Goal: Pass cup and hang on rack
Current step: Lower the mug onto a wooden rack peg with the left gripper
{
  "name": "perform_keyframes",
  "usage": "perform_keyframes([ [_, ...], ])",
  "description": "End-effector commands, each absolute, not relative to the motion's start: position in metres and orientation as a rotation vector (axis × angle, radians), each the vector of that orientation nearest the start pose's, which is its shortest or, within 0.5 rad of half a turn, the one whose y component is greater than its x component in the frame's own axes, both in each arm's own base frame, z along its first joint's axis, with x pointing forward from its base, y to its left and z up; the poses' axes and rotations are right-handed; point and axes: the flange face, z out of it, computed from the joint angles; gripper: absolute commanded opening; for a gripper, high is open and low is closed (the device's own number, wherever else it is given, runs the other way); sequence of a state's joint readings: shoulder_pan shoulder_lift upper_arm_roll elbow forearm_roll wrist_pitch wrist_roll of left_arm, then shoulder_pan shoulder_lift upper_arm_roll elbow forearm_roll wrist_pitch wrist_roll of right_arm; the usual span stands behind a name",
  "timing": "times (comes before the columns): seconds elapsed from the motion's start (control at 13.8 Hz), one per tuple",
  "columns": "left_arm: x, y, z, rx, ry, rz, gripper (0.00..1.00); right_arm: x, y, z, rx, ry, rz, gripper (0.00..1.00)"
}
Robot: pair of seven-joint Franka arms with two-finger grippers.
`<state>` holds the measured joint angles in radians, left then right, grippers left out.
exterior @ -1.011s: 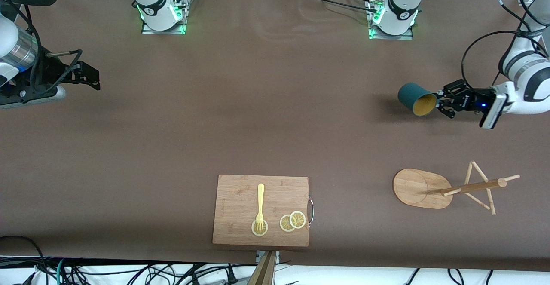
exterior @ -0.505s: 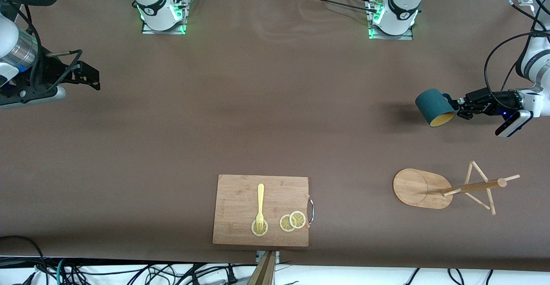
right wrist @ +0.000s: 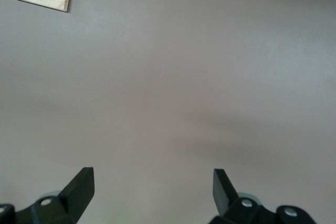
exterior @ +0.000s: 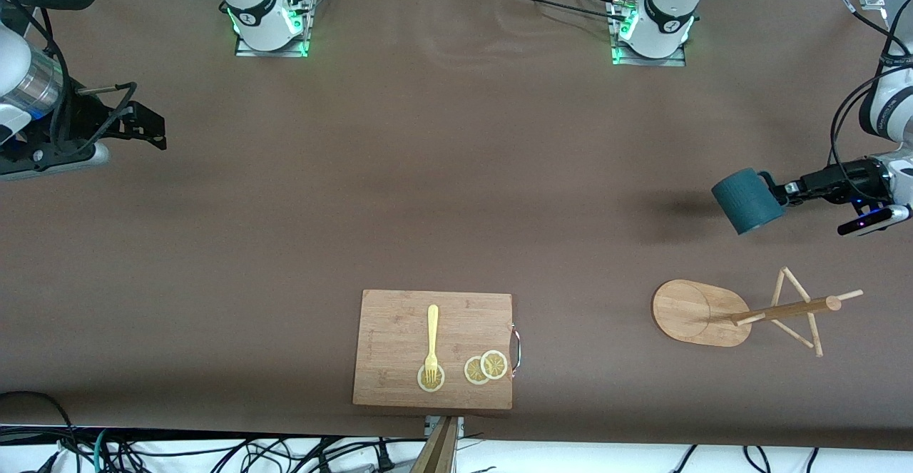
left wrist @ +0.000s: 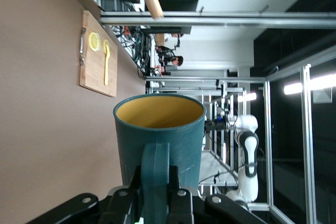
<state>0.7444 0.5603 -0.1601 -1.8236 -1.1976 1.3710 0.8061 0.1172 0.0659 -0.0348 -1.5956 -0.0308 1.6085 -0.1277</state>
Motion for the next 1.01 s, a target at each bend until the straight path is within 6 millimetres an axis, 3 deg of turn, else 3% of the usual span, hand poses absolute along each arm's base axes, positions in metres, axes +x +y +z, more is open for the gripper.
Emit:
perform_keyframes([
  [0.0,0.560,0.244,0.275,1.582,0.283,0.114,0.00,0.575,0.043,0.584,-3.157,-0.358,0.077,1.00],
  [0.29,0.583,0.248,0.294,1.572,0.382,0.062,0.00,0.575,0.043,0.584,-3.157,-0.358,0.077,1.00],
  [0.58,0.605,0.246,0.284,1.571,0.360,0.066,0.00,0.575,0.043,0.583,-3.157,-0.358,0.080,1.00],
  [0.72,0.611,0.250,0.269,1.558,0.409,0.091,0.00,0.575,0.043,0.584,-3.157,-0.358,0.077,1.00],
  [0.94,0.622,0.261,0.263,1.536,0.425,0.131,0.00,0.575,0.043,0.584,-3.157,-0.358,0.077,1.00],
])
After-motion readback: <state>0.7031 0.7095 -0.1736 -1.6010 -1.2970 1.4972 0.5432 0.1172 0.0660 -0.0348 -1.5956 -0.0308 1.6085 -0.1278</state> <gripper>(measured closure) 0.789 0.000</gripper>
